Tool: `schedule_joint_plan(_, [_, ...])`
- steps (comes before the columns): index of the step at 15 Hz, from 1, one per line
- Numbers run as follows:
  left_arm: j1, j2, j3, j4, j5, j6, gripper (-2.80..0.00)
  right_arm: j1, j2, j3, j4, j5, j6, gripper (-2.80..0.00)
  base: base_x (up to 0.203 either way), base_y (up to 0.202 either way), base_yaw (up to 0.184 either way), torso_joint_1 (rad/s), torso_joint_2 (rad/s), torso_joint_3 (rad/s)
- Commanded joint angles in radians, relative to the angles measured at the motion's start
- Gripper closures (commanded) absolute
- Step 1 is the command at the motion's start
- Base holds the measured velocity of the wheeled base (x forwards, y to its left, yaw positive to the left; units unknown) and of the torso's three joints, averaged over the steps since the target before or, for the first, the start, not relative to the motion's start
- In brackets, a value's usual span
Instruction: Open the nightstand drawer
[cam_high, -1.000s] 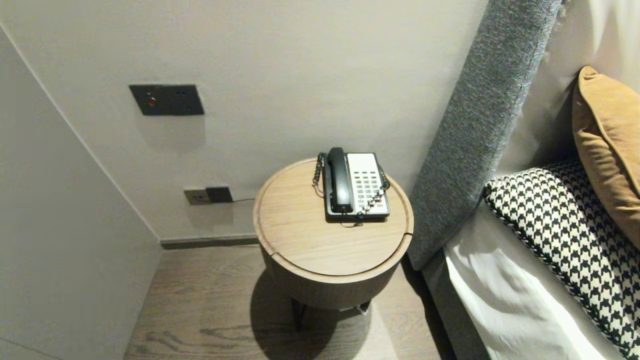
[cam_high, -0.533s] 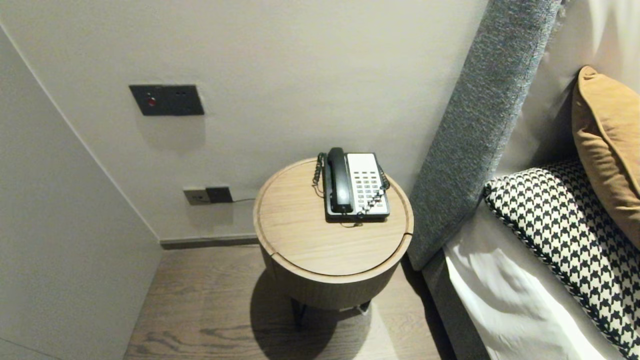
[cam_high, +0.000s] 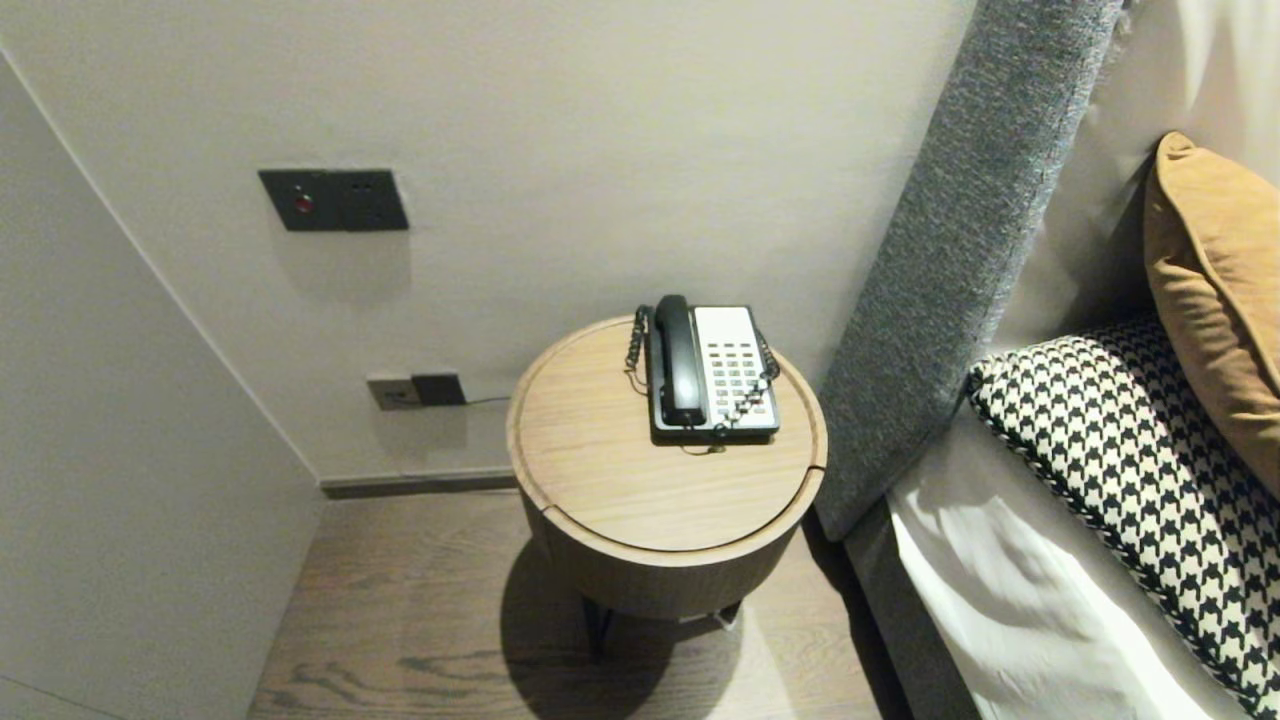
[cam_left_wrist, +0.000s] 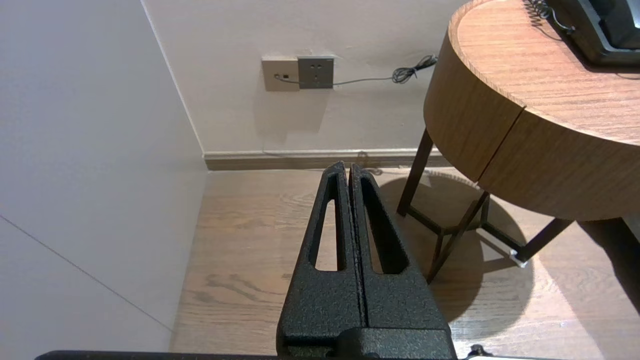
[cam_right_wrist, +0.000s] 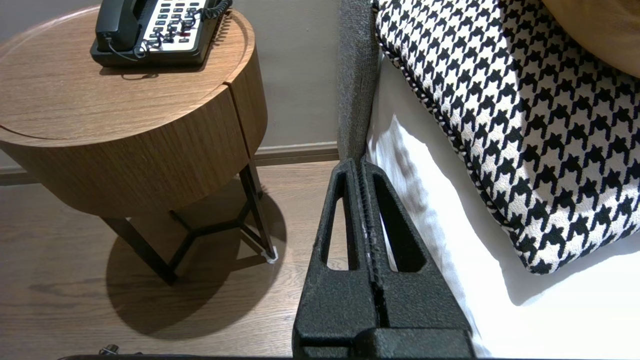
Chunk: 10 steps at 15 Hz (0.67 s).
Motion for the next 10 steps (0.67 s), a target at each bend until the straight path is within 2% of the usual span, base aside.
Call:
schedule_joint_plan(1, [0.0,-0.001,0.0,0.001,0.0,-0.001,0.0,0.0,0.0,0.04,-0.001,0.0,0.0,0.0,0.0,0.0,0.0,0.0,0.0,0.0])
schedule_joint_plan(10, [0.0,-0.001,0.0,0.002,0.0,-0.001,0.0,0.0,0.0,0.04,-0.004,0.0,-0.002,0.0,0.0,0.0,0.0,0.0,0.0,0.0])
